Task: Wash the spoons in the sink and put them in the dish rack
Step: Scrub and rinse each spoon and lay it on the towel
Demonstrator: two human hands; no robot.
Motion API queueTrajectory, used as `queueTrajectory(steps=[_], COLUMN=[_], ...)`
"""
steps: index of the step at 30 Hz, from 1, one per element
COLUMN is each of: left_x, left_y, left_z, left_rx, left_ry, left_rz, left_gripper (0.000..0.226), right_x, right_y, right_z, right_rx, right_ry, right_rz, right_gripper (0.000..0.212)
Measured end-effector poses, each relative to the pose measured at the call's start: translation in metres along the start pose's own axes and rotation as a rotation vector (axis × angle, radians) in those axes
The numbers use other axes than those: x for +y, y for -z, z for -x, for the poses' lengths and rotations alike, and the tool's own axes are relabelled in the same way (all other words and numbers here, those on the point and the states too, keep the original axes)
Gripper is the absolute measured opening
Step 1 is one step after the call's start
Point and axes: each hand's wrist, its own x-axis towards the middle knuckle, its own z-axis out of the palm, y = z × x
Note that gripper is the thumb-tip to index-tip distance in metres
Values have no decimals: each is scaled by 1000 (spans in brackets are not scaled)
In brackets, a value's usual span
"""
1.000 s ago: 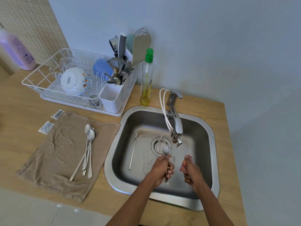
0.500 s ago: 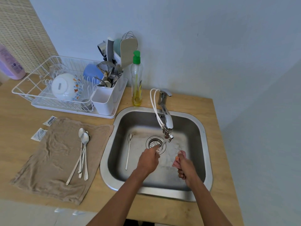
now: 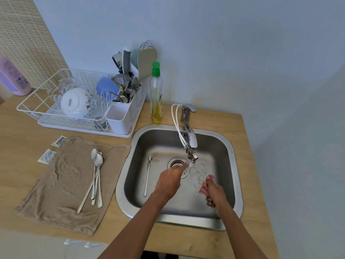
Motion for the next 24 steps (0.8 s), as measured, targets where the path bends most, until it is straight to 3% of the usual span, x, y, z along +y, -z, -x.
queueTrajectory(steps=[5, 9, 13, 17, 24], left_x=[-2, -11, -25, -48, -116], left_y=[3, 4, 14, 41, 87], left_z=[2, 3, 12, 28, 57], left_rx=[40, 81, 154, 227, 423], left_ry=[-24, 35, 287, 572, 866], left_rz=[-16, 61, 438, 742, 576], left_gripper=[63, 46, 22, 18, 21], right_x=[3, 4, -1, -21, -43], right_y=[-3, -6, -20, -48, -92], right_z=[-2, -4, -4, 1, -1], right_rx=[-4, -19, -60, -177, -283], right_ry=[-4, -8, -22, -39, -55], right_rz=[10, -20, -91, -208, -390], right_gripper=[39, 43, 52, 40, 21])
